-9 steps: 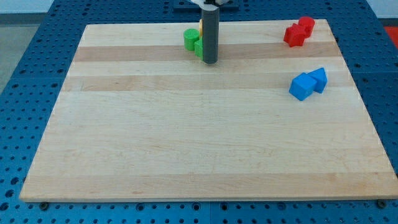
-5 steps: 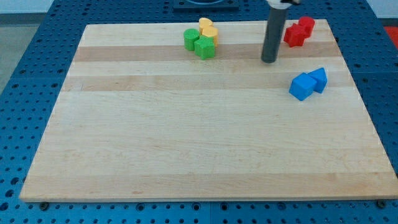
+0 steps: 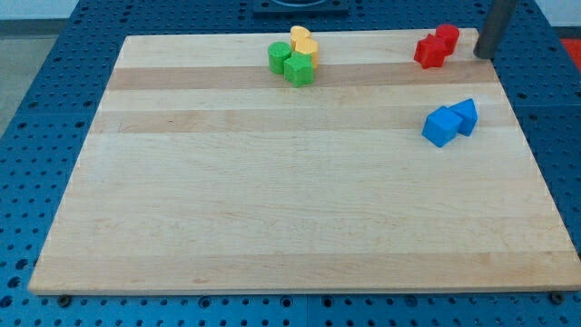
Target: Slide the red circle into the yellow blocks
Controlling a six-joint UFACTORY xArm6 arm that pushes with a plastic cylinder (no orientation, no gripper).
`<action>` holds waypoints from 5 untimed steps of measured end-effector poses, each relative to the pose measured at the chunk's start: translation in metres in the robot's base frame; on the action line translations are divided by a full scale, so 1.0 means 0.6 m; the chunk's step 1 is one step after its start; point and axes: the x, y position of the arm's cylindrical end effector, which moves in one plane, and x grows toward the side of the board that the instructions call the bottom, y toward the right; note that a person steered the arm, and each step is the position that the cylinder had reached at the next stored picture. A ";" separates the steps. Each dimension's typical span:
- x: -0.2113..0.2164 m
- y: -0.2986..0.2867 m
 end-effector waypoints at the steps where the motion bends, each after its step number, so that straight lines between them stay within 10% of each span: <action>1: -0.018 -0.011; 5: -0.065 -0.135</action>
